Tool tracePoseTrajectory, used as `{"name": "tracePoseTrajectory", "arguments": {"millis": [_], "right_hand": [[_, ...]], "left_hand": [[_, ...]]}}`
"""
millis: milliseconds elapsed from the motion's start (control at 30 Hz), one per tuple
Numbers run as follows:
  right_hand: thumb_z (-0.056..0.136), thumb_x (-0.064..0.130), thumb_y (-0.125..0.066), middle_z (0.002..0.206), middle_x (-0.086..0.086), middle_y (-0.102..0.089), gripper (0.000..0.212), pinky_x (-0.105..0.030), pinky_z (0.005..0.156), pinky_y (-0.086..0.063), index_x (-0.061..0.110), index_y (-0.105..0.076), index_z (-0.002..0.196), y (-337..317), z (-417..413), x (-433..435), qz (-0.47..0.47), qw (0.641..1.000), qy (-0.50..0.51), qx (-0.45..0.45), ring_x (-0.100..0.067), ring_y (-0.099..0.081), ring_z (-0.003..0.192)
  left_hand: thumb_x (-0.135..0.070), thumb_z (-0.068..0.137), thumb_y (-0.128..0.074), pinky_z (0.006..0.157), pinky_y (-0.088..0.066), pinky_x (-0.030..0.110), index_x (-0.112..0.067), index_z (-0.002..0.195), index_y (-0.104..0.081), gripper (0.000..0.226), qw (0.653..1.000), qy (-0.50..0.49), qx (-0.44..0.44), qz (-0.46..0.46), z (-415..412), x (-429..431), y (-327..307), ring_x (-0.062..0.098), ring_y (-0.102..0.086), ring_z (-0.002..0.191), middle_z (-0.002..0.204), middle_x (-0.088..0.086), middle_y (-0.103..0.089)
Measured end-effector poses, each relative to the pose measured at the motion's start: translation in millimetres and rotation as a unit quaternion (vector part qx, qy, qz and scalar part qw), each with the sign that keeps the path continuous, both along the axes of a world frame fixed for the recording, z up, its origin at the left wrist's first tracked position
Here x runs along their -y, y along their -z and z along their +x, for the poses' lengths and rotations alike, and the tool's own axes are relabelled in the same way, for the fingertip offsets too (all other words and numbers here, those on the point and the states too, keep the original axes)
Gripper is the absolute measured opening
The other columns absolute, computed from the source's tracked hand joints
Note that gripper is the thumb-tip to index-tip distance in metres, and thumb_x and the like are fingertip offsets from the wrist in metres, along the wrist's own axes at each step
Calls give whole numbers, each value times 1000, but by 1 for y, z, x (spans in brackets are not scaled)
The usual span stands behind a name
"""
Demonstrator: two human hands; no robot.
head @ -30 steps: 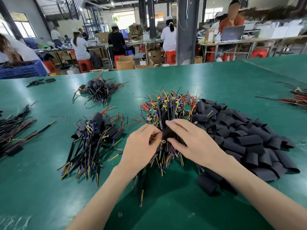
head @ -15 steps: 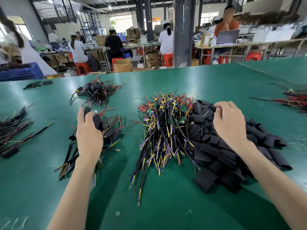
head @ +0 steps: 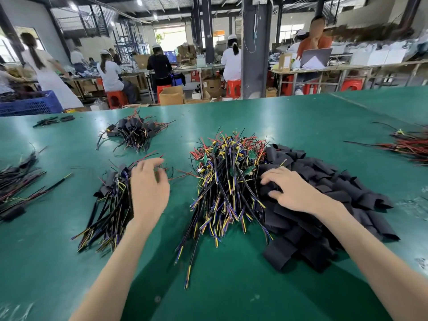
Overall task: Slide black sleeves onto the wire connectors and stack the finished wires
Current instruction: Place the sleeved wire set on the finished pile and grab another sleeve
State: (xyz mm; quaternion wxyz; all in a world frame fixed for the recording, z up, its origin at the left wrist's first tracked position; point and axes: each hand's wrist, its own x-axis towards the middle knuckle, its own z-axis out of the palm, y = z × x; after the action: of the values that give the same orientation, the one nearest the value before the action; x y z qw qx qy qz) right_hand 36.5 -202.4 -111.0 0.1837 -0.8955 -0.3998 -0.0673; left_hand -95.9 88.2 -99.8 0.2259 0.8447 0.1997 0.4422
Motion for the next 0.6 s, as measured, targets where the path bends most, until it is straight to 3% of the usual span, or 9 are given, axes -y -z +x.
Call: {"name": "tracePoseTrajectory", "arguments": {"millis": [100,167,300,400,533,600], "right_hand": [[84,23,-68,114,6,-56,30,-34,95,-33,19,-60,112,-4,3,2,-22,999,-3,-33,-13,-42,106],[87,33,-65,118,3,-54,42,-37,100,-32,17,-57,125,-6,4,3,-46,998,-3,-52,-17,-43,111],[91,39,-56,123,-2,-47,51,-36,102,-29,20,-47,138,-6,3,2,-102,993,9,-54,-21,-36,118],[89,37,-59,117,-2,-46,49,-37,100,-30,22,-49,135,-7,2,4,-88,995,25,-32,-20,-35,114],[88,36,-60,117,0,-43,47,-36,99,-29,23,-50,132,-10,0,7,-74,995,65,-2,-21,-33,118],[89,37,-59,120,-1,-43,45,-36,97,-29,23,-50,131,-12,-2,8,-72,993,89,16,-21,-33,119]], "left_hand": [[-10,90,-56,88,-42,29,-13,94,-66,12,978,104,-31,-177,24,20,-11,21,-60,89,96,4,-69],[-19,92,-54,82,-46,32,-19,79,-63,16,948,139,-85,-273,44,27,-21,18,-60,77,89,3,-70],[-32,86,-63,58,-36,25,-9,76,-59,25,916,153,-189,-320,73,35,-33,20,-53,67,80,11,-65],[-19,80,-71,41,-35,13,-8,76,-60,17,891,157,-181,-385,80,37,-41,14,-53,52,69,6,-61],[-7,84,-59,46,-45,17,-7,77,-56,8,840,196,-107,-495,75,41,-56,8,-51,40,62,6,-55],[-6,90,-51,48,-48,21,-6,81,-52,10,813,233,-58,-531,70,45,-67,12,-57,46,61,6,-55]]}}
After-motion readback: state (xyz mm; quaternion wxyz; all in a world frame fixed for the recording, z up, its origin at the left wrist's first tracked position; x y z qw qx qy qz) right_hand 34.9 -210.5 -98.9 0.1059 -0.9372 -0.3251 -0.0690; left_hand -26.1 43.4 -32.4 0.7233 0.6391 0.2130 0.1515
